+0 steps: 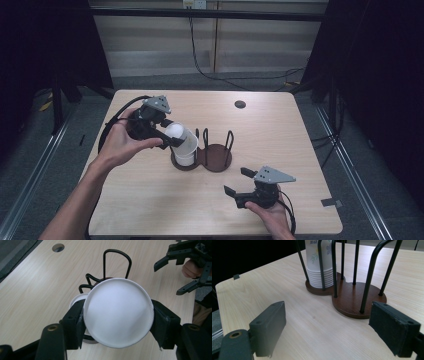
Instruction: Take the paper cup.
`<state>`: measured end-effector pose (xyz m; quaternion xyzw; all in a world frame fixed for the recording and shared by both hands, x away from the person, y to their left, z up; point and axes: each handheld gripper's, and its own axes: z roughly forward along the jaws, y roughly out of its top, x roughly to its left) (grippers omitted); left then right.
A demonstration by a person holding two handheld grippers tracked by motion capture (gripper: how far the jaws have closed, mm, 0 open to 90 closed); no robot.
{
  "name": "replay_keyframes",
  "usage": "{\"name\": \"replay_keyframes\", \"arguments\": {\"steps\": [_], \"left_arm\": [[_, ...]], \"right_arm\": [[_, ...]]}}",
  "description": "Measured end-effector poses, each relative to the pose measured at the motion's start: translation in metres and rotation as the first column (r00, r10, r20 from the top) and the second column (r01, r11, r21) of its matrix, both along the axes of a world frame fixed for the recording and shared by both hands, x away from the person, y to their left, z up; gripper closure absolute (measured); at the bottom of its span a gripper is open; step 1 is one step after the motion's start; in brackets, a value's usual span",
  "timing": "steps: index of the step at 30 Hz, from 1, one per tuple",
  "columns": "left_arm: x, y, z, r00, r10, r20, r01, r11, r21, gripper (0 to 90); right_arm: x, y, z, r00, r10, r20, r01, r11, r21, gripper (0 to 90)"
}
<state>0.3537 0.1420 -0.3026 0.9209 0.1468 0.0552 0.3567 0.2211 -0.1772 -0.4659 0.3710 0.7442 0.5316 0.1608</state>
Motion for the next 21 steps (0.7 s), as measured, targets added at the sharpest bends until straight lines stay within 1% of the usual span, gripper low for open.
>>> {"name": "replay_keyframes", "arguments": {"steps": [1, 2, 3, 4, 5, 7, 8, 9, 11, 12, 13, 14, 15, 16, 17, 18, 19, 20, 21], "left_arm": [[-0.001, 0.001, 0.0, 1.0, -0.007, -0.001, 0.007, 0.9999, -0.008, 36.7], [-0.005, 0.002, -0.001, 0.9999, -0.01, 0.001, 0.01, 0.9996, -0.028, 36.7], [-0.005, 0.002, -0.001, 0.9999, -0.01, 0.001, 0.01, 0.9996, -0.028, 36.7], [-0.008, 0.003, -0.003, 0.9998, -0.02, 0.004, 0.02, 0.9996, -0.022, 36.7], [-0.01, 0.003, -0.004, 0.9998, -0.02, 0.002, 0.02, 0.9993, -0.03, 36.7], [-0.012, 0.004, -0.006, 0.9996, -0.029, 0.005, 0.029, 0.9992, -0.029, 36.7], [-0.015, 0.005, -0.01, 0.9994, -0.033, 0.009, 0.033, 0.9989, -0.034, 36.7], [-0.015, 0.005, -0.01, 0.9994, -0.033, 0.009, 0.033, 0.9989, -0.034, 36.7], [-0.021, 0.007, -0.016, 0.999, -0.044, 0.007, 0.044, 0.9982, -0.04, 36.7], [-0.022, 0.007, -0.018, 0.9992, -0.039, 0.004, 0.039, 0.9981, -0.047, 36.7], [-0.022, 0.007, -0.018, 0.9992, -0.039, 0.004, 0.039, 0.9981, -0.047, 36.7], [-0.024, 0.008, -0.02, 0.9992, -0.039, 0.001, 0.039, 0.9977, -0.056, 36.7], [-0.024, 0.009, -0.022, 0.9989, -0.047, -0.002, 0.047, 0.9972, -0.058, 36.7], [-0.026, 0.01, -0.026, 0.9989, -0.046, 0.0, 0.046, 0.9974, -0.056, 36.7], [-0.026, 0.01, -0.026, 0.9989, -0.046, 0.0, 0.046, 0.9974, -0.056, 36.7], [-0.027, 0.01, -0.029, 0.999, -0.043, -0.006, 0.043, 0.9968, -0.067, 36.7], [-0.027, 0.01, -0.031, 0.9986, -0.052, -0.007, 0.051, 0.9967, -0.063, 36.7], [-0.028, 0.009, -0.034, 0.9988, -0.049, -0.01, 0.048, 0.9963, -0.071, 36.7], [-0.028, 0.009, -0.036, 0.9985, -0.053, -0.011, 0.052, 0.9966, -0.064, 36.7]], "right_arm": [[0.0, 0.0, 0.001, 1.0, -0.002, 0.0, 0.002, 1.0, -0.001, 13.6], [0.0, 0.001, 0.002, 1.0, 0.005, 0.004, -0.005, 1.0, 0.004, 13.6], [0.0, 0.001, 0.002, 1.0, 0.005, 0.004, -0.005, 1.0, 0.004, 13.6], [0.001, 0.002, 0.004, 0.9999, 0.012, 0.009, -0.012, 1.0, 0.002, 13.6], [0.001, 0.003, 0.004, 0.9998, 0.015, 0.009, -0.015, 1.0, 0.001, 13.6], [0.001, 0.004, 0.005, 0.9998, 0.018, 0.012, -0.018, 1.0, 0.002, 13.6], [0.001, 0.006, 0.006, 0.9996, 0.024, 0.013, -0.024, 1.0, 0.0, 13.6], [0.001, 0.006, 0.006, 0.9996, 0.024, 0.013, -0.024, 1.0, 0.0, 13.6], [0.002, 0.008, 0.006, 0.9994, 0.034, 0.011, -0.034, 0.999, -0.005, 13.6], [0.002, 0.009, 0.007, 0.9992, 0.037, 0.012, -0.037, 0.999, -0.01, 13.6], [0.002, 0.009, 0.007, 0.9992, 0.037, 0.012, -0.037, 0.999, -0.01, 13.6], [0.003, 0.01, 0.008, 0.9989, 0.043, 0.016, -0.043, 0.999, -0.01, 13.6], [0.003, 0.01, 0.008, 0.9989, 0.043, 0.016, -0.043, 0.999, -0.01, 13.6], [0.004, 0.01, 0.01, 0.9988, 0.044, 0.019, -0.044, 0.999, -0.01, 13.7], [0.004, 0.01, 0.01, 0.9988, 0.044, 0.019, -0.044, 0.999, -0.01, 13.7], [0.004, 0.011, 0.012, 0.9983, 0.052, 0.025, -0.051, 0.999, -0.011, 13.7], [0.004, 0.011, 0.012, 0.9983, 0.052, 0.025, -0.051, 0.999, -0.011, 13.7], [0.005, 0.011, 0.014, 0.9982, 0.053, 0.026, -0.053, 0.999, -0.012, 13.6], [0.005, 0.011, 0.014, 0.9982, 0.053, 0.026, -0.053, 0.999, -0.012, 13.6]]}}
